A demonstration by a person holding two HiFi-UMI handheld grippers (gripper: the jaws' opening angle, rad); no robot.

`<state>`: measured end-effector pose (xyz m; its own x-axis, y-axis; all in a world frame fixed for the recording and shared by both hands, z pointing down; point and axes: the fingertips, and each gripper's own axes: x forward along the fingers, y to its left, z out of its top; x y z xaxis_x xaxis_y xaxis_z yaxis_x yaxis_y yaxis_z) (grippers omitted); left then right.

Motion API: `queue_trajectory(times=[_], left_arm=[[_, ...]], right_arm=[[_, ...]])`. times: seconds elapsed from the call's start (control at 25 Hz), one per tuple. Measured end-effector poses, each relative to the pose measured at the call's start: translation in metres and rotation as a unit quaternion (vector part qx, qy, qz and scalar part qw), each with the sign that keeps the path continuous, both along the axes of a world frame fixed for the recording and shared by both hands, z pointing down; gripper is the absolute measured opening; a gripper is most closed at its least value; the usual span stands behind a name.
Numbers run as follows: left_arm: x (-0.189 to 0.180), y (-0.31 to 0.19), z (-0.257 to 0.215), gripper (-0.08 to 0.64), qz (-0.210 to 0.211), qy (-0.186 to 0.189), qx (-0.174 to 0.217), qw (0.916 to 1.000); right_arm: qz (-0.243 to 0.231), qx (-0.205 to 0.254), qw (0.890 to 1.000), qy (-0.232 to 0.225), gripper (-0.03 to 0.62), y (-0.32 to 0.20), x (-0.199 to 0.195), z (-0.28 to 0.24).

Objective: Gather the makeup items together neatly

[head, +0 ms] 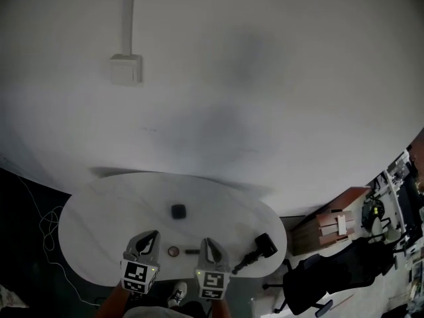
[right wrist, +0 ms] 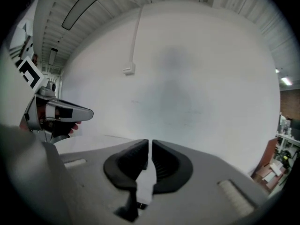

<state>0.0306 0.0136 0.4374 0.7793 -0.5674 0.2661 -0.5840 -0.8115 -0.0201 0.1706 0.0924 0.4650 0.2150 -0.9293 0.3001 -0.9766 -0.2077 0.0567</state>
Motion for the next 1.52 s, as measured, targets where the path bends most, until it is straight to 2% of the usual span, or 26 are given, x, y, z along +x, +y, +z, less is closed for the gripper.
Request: queue_trajectory(times=[0.08, 0.32, 0.92, 1.32, 1.52], left_arm=[[0.000, 0.001, -0.003, 0.011, -0.001, 0.002, 0.003, 1.0000], [0.001, 0.004, -0.007, 0.011, 0.000, 0.003, 0.016, 0.9999], [0.005, 0.002, -0.004, 0.011, -0.016, -0.004, 0.013, 0.9998], [-0.009, -0.019, 0.008, 0.011, -0.051, -0.019, 0.006, 0.9985], [-0.011, -0.038, 0.021, 0.011, -0.054, -0.024, -0.015, 0.9981]], right_arm=[[-0.007, 0.004, 1.000, 0.003, 0.005, -0.002, -0.004, -0.004], [-0.014, 0.012, 1.000, 0.003, 0.005, -0.004, -0.011, -0.012], [-0.036, 0.005, 0.999, -0.001, 0.005, -0.012, -0.005, -0.008], [-0.069, -0.011, 0.997, -0.009, 0.005, -0.040, -0.010, 0.009], [-0.087, -0.034, 0.996, -0.015, 0.005, -0.067, -0.021, 0.022]])
